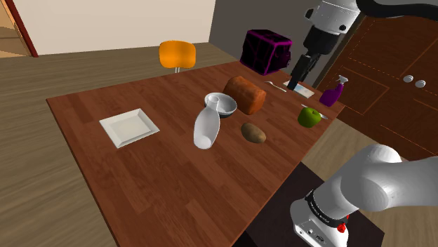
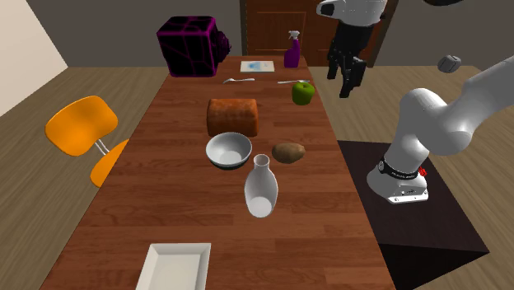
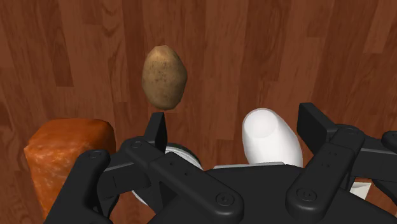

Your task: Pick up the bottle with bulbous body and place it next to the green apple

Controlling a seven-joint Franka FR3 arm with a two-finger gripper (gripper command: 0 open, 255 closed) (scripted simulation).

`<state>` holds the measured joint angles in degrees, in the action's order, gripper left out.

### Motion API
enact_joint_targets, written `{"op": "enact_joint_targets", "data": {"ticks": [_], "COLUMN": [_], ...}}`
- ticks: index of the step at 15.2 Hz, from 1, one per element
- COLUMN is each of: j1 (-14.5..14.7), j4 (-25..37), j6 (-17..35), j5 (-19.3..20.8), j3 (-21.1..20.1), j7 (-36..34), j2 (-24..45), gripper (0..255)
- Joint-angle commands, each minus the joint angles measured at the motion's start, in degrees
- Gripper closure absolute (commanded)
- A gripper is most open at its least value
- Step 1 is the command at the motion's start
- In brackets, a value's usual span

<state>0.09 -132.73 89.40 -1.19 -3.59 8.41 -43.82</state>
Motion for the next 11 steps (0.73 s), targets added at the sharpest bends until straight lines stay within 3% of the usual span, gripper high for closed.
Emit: {"op": "enact_joint_targets", "data": {"ticks": [1,11], "j1": [0.0,1.3], "j4": [0.0,2.8], "j6": [0.0,13.4], "j5": [0.0,-3.3], "j3": [0.0,-6.9], "j7": [0.0,-7.9], "j2": [0.0,17.1], "gripper": [0,0]}}
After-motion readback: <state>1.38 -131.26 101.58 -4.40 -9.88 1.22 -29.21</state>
